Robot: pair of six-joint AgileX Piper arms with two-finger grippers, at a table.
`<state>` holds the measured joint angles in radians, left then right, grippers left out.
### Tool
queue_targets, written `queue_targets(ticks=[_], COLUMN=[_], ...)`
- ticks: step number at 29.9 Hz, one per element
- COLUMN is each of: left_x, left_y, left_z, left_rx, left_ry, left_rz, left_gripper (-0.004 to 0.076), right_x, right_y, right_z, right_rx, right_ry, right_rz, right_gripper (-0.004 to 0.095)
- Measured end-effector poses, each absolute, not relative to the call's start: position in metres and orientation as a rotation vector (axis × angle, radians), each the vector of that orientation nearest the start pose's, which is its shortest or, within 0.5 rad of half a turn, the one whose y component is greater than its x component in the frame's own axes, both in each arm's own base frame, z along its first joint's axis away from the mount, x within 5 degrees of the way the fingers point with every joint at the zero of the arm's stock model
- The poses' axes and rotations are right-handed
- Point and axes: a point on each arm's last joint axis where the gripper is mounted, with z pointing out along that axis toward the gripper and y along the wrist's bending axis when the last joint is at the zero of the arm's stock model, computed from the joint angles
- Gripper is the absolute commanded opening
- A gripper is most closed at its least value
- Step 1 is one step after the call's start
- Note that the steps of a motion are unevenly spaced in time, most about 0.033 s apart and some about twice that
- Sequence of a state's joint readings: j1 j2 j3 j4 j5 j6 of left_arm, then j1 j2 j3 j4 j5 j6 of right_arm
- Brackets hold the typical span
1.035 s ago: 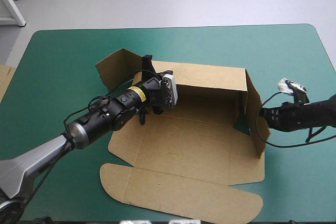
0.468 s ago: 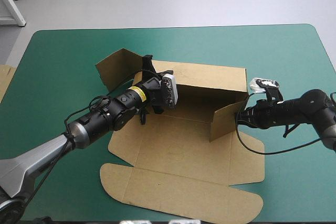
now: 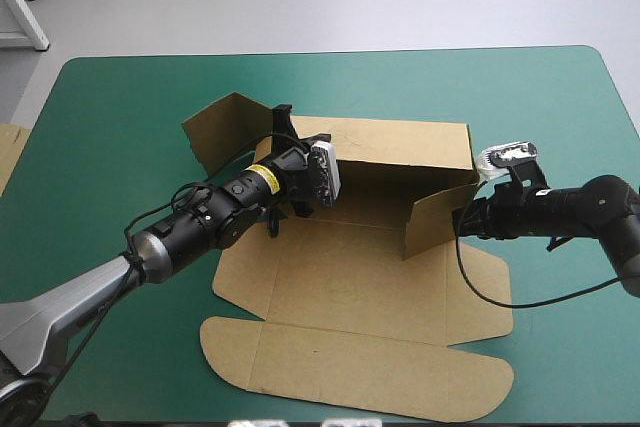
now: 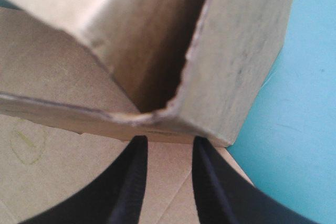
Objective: Fold the box
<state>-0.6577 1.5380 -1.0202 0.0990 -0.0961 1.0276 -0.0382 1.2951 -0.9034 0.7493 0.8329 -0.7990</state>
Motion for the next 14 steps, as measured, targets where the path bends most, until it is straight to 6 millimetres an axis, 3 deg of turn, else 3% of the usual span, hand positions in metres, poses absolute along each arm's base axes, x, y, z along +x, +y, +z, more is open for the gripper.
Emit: queue_targets(ticks=[11, 14], left_x=[0.2783, 0.2783], left_y=[-0.2160, -0.2160], left_z=[0.2918, 0.2918], left_rx=[1.496, 1.496], left_ry=[1.201, 1.201], left_rz=[0.307, 0.307], left_gripper=[-0.0010, -0.0010], right_x=[0.2548, 0.2560], right_y=[0.0307, 0.0303], right_z=[0.2874, 0.2877], right_rx=[-0.470, -0.504], right_ry=[2.366, 2.344], right_rz=[0.427, 0.403], right_gripper=[0.0406, 0.0466])
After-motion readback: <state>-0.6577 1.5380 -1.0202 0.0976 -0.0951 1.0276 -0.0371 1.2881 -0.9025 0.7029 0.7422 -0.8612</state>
